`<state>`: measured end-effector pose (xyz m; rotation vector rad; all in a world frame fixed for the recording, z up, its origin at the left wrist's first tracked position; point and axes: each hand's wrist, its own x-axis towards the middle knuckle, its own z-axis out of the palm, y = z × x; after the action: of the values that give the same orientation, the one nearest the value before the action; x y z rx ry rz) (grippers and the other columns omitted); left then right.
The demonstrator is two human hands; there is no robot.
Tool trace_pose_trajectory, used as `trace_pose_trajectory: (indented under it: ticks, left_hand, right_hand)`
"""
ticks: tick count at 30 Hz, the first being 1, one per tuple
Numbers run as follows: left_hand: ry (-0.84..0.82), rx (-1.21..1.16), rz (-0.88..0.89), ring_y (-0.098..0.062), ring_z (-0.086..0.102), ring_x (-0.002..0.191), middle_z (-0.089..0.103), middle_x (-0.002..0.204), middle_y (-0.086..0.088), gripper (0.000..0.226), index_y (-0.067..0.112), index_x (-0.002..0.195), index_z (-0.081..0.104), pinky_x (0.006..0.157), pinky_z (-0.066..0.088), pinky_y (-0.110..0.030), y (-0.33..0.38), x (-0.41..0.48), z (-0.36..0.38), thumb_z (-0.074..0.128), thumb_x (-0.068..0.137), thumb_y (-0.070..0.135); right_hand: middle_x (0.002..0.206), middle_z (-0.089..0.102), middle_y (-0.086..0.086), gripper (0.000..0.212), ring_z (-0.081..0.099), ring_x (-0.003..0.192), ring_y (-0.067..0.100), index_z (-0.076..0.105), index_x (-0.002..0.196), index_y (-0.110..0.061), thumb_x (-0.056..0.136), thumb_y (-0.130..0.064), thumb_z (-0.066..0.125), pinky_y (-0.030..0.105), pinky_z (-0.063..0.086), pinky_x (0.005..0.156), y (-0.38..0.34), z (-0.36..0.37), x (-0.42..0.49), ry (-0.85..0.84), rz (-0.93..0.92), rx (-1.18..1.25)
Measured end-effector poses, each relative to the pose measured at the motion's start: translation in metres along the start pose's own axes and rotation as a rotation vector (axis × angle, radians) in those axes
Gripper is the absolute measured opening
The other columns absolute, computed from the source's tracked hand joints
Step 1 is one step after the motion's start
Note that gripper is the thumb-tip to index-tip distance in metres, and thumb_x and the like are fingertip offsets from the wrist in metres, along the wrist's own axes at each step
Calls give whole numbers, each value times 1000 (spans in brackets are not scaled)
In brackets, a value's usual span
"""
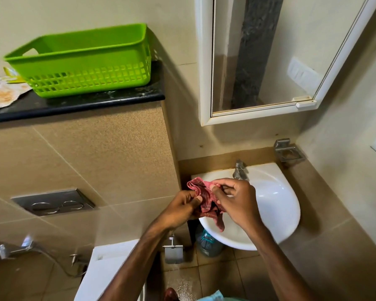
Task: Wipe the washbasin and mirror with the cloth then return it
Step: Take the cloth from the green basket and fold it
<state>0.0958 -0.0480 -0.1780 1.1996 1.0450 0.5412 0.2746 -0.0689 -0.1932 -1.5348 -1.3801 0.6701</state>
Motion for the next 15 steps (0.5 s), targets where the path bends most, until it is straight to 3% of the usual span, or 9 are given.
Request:
trace_pose_trajectory:
  ticks: [2, 5, 10, 15]
  left_hand:
    - [7, -35, -2, -7, 73, 78, 76, 84, 1, 29, 5, 99, 67, 71, 57, -19, 1, 0, 1, 40, 107, 11]
    - [24, -97, -35, -12, 72, 80, 74, 89, -8, 33, -6, 112, 66, 77, 57, -26, 3, 3, -5, 38, 108, 13]
    - [7, -180, -104, -16, 71, 84, 73, 98, -13, 31, -6, 121, 60, 75, 57, -28, 5, 8, -12, 36, 102, 0]
    - [-3, -174, -106, -17, 70, 91, 73, 106, -13, 31, 1, 121, 61, 82, 57, -32, 4, 9, -7, 37, 102, -1]
  right_hand:
    - [97, 78, -13, 15, 72, 89, -1, 81, 106, -23, 91, -22, 77, 23, 63, 80, -2, 1, -3, -114, -33, -69]
    - [100, 76, -14, 19, 72, 91, 3, 80, 110, -27, 91, -29, 77, 31, 64, 80, 0, 4, -8, -236, -60, -134]
    - [103, 73, -17, 52, 70, 96, 3, 77, 121, -29, 80, -60, 76, 34, 64, 79, -3, 6, -14, -300, -35, -79]
    - [98, 78, -10, 25, 73, 87, 8, 80, 112, -27, 87, -27, 82, 36, 64, 79, -4, 8, -11, -228, -61, -176]
